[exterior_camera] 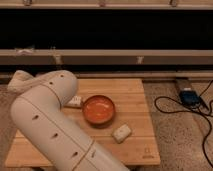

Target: Stand the bottle upright

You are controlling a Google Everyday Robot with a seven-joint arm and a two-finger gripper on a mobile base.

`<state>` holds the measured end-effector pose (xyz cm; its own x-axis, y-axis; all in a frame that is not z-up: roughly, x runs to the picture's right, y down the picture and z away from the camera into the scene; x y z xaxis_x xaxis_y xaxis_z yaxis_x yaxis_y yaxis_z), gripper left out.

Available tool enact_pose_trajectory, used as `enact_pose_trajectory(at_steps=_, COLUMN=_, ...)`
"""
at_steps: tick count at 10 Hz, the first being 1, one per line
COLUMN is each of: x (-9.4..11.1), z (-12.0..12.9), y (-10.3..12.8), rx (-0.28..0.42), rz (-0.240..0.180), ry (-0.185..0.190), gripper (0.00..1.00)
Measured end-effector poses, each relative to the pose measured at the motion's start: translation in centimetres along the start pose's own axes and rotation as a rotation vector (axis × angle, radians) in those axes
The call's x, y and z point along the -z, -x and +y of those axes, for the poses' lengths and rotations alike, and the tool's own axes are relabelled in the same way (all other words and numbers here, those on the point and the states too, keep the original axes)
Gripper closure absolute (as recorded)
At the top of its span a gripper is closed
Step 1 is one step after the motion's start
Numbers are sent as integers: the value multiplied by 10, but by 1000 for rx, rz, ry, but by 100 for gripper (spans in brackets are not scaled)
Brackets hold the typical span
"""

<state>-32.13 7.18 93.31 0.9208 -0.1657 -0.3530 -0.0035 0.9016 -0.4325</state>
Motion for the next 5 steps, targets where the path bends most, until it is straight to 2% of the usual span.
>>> enact_pose_trajectory(at_steps=3, x=4, z=-3, y=-13, rx=-27, rz=-14, ry=10, gripper=100)
enact_pose_trajectory(at_steps=5, x=12, z=-11, y=-30, rx=-75, rz=-50, ry=22, gripper=100)
